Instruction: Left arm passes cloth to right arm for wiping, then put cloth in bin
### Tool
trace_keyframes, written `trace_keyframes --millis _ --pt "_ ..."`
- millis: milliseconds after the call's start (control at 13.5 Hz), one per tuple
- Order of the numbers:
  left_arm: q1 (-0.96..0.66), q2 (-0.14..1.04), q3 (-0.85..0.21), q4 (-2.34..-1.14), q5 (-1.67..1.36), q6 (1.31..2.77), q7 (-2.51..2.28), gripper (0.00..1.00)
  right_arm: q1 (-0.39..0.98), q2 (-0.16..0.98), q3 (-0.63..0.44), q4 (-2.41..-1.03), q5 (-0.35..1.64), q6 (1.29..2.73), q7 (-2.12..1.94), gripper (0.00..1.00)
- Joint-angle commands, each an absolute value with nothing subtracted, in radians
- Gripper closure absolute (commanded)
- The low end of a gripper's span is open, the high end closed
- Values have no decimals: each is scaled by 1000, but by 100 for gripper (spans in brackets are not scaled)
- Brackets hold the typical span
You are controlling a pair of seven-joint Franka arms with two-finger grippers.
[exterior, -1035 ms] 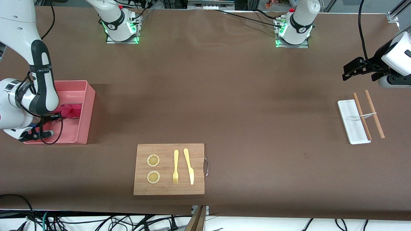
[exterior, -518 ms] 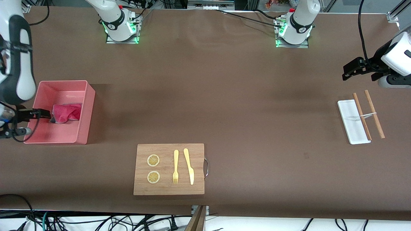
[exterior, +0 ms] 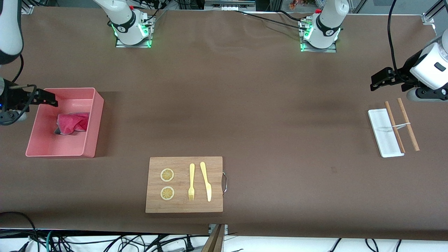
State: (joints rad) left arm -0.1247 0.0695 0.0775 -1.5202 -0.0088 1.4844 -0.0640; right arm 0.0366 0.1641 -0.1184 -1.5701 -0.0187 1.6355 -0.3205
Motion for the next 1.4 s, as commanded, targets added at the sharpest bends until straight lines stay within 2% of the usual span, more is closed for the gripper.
trace_keyframes --millis 0,222,592,813,1035,1331 --pt "-123 104 77 -1494 9 1489 -41 0 26 85 -72 -1580 -34 1589 -313 0" --pt "-127 115 75 -1500 9 1522 -41 0 26 40 -69 -1504 -35 1571 -318 0" --pt "-106 124 78 -1505 3 1551 -41 0 25 48 -90 -1505 -37 1542 -273 0" --pt "-62 124 81 -1503 -5 1552 -41 0 17 38 -84 -1511 -28 1468 -118 0" --pt "-61 115 75 -1496 -6 1548 -41 0 -12 32 -52 -1514 -28 1439 -109 0" --pt "-66 112 61 -1496 -6 1522 -41 0 -17 52 -60 -1502 -29 1428 -118 0"
